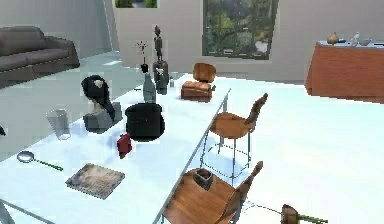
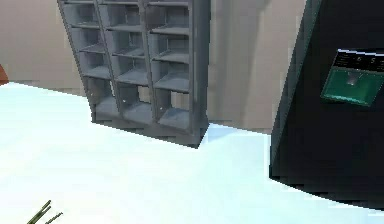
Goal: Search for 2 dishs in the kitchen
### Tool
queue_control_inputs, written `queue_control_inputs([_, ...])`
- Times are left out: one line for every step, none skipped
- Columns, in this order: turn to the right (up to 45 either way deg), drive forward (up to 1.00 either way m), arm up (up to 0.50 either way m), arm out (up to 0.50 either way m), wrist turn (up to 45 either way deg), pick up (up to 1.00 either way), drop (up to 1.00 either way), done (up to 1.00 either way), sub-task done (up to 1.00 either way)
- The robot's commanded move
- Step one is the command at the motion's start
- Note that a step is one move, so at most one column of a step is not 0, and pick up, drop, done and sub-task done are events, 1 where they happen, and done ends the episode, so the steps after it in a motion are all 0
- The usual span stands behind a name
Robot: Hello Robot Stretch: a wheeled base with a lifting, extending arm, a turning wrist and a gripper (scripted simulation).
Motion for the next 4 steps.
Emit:
queue_control_inputs([0.0, 0.00, 0.00, 0.00, 0.0, 0.00, 0.00, 0.00, 1.00])
queue_control_inputs([45.0, 0.00, 0.00, 0.00, 0.0, 0.00, 0.00, 0.00, 0.00])
queue_control_inputs([45.0, 0.00, 0.00, 0.00, 0.0, 0.00, 0.00, 0.00, 0.00])
queue_control_inputs([9.0, 0.00, 0.00, 0.00, 0.0, 0.00, 0.00, 0.00, 0.00])
